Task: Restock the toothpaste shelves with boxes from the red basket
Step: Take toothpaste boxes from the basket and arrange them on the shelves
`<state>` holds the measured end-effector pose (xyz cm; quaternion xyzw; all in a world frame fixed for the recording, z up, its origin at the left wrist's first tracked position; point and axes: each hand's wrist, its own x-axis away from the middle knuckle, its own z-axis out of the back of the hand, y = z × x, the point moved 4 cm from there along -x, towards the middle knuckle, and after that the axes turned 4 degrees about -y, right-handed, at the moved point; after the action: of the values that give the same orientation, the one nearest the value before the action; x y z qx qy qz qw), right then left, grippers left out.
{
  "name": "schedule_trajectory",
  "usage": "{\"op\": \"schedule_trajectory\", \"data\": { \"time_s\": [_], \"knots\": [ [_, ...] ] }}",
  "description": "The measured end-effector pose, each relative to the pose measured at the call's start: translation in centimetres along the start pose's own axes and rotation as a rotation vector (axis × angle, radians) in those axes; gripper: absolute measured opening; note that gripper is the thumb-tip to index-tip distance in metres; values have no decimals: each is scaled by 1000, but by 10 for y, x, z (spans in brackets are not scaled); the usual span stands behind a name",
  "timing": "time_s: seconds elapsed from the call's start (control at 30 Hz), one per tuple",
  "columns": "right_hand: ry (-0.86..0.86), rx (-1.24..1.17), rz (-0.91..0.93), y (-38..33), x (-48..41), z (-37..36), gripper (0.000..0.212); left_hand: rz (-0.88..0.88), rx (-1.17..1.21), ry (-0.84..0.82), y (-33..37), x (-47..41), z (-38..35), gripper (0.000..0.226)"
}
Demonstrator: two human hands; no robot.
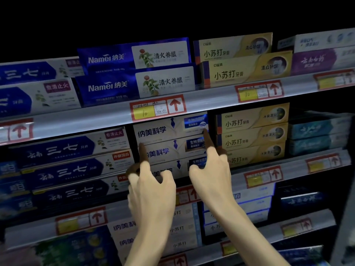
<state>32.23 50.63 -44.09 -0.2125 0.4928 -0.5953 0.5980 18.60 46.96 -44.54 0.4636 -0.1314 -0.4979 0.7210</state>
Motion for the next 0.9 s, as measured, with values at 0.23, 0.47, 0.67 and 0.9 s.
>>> {"op": "schedule_trajectory", "data": {
  "time_s": [0.23,0.47,0.67,0.9],
  "knots": [
    [29,-37,12,8,-1,1,53,-40,65,53,-2,4,0,63],
    [189,-173,37,34,5,56,66,-204,335,33,19,43,-18,59],
    [397,-239,-48,91,-17,144,58,-251,466,-181,70,69,-75,63],
    [274,-277,-116,126,-44,166,72,-133,490,-192,83,56,-126,64]
  ]
}}
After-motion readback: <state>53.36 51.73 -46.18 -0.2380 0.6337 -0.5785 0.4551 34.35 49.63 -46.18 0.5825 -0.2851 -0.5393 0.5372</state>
